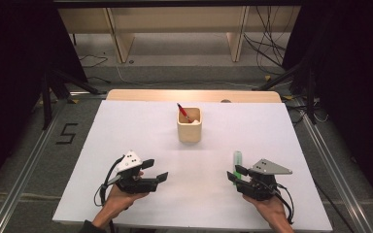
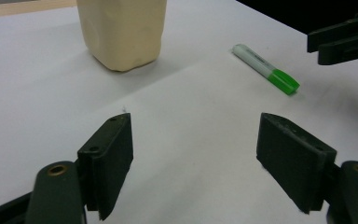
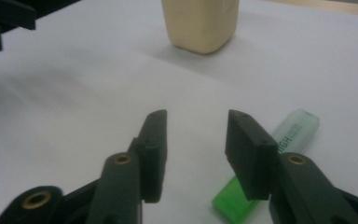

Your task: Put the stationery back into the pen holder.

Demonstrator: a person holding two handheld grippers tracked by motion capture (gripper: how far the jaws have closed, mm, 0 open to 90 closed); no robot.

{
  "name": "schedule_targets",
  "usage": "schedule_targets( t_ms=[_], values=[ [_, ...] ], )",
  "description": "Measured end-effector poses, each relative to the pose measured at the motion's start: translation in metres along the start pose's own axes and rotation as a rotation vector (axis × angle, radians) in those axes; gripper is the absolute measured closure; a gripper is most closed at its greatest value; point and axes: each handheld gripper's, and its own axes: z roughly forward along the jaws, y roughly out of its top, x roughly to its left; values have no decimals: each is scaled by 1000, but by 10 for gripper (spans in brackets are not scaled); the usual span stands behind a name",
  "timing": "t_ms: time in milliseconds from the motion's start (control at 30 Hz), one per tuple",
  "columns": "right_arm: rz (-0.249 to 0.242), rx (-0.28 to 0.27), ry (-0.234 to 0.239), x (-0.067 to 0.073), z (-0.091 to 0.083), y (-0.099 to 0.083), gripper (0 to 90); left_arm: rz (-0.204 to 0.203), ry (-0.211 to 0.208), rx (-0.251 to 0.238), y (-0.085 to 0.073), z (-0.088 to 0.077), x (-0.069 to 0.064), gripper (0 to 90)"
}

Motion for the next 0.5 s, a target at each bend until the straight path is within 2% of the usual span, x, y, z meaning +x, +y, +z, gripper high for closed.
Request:
schedule_targets(
  t_ms=[67,333,400,500],
  values=[
    [-11,14,-6,0,3,-2,667,14,1,3,-2,-2,-2,263],
    [-38,92,-21,0,16,-8,860,10,-1,4,-11,-8,-5,263],
    [-49,113,-20,1,20,-10,899,12,-2,-1,-12,-9,-6,262],
    [-70,138,-32,2,24,-11,900,13,-1,-13,-14,-12,-6,262]
  ],
)
